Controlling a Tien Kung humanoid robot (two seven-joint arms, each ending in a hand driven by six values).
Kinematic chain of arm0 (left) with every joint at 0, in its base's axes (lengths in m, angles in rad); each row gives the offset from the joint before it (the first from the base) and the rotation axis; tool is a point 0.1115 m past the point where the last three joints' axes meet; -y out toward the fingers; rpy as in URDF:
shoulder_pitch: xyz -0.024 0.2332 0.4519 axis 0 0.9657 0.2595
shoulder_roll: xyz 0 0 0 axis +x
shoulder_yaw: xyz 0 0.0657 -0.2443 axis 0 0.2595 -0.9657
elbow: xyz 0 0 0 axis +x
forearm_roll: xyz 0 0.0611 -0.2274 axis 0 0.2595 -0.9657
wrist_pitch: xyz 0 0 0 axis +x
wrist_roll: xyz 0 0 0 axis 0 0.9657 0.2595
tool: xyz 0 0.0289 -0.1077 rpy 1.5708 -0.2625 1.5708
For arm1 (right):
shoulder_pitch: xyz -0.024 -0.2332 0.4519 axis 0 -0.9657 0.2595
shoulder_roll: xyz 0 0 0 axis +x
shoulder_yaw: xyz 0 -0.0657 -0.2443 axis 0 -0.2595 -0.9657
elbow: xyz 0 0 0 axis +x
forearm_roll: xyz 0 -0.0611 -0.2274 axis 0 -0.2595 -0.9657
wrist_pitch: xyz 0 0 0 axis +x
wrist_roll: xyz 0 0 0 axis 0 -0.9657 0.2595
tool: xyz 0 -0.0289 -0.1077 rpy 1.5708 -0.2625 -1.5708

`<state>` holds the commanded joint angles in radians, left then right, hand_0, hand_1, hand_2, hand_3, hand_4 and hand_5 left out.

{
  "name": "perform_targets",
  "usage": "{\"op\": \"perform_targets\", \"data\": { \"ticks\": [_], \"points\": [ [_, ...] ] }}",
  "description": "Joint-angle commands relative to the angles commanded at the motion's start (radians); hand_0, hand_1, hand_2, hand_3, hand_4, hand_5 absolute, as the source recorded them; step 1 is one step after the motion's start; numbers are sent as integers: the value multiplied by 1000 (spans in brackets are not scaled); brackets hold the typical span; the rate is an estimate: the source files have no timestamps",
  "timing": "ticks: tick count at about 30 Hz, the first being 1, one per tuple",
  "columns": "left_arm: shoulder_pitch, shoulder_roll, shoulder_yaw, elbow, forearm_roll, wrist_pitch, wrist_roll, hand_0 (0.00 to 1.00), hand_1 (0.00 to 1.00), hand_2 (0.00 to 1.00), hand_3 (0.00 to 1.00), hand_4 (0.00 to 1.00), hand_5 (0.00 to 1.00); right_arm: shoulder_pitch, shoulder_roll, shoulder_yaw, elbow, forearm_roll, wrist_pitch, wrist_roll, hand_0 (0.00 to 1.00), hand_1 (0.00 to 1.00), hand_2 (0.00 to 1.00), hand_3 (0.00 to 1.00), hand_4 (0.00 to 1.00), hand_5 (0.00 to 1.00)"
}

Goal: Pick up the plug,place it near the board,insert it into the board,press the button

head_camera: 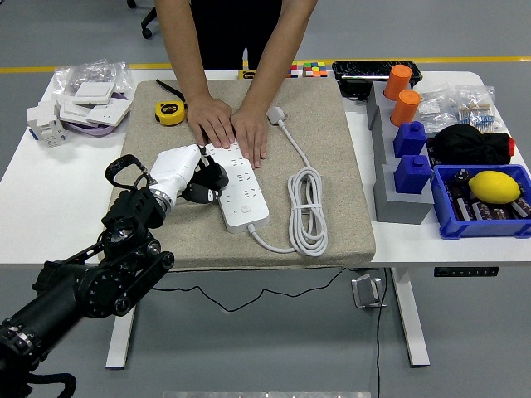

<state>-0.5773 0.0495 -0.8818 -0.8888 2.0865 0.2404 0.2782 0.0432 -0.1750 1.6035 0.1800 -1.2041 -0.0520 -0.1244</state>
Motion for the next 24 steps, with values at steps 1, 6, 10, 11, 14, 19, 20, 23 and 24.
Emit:
{"op": "perform_targets", "data": {
  "ticks": [1,6,10,11,14,19,20,23,24],
  "points": [
    [1,2,0,-2,-1,1,-1,375,217,253,359,517,2,0,0,0,0,0,0,0,994,924,860,899,998,998],
    [2,13,0,-12,-3,3,-3,377,216,252,359,524,2,-1,0,-1,0,-1,0,0,994,924,859,900,998,998],
    [-1,17,-6,-14,0,6,-4,374,215,252,361,529,2,-1,0,0,0,-1,0,0,994,924,859,900,998,998],
    [-2,18,-6,-14,0,7,-4,374,215,252,361,529,2,-1,0,-1,0,1,0,0,994,924,859,900,998,998],
    [-4,21,-6,-16,0,8,-4,374,215,252,361,529,2,0,0,-1,0,1,-1,0,994,924,859,900,998,998],
    [-1,35,-21,-49,16,1,2,373,214,251,365,534,2,0,0,-1,0,3,-1,0,995,924,859,900,998,998],
    [-2,41,-24,-59,19,-3,4,373,214,251,365,534,2,0,0,-1,0,3,-1,0,995,924,859,900,998,998],
    [-9,73,-25,-108,23,-20,13,373,215,251,366,538,2,0,0,1,0,5,-2,0,995,924,859,900,998,998],
    [-11,83,-24,-124,23,-23,16,373,215,251,366,538,2,0,0,0,0,7,-2,0,995,924,859,900,998,998]
  ]
}}
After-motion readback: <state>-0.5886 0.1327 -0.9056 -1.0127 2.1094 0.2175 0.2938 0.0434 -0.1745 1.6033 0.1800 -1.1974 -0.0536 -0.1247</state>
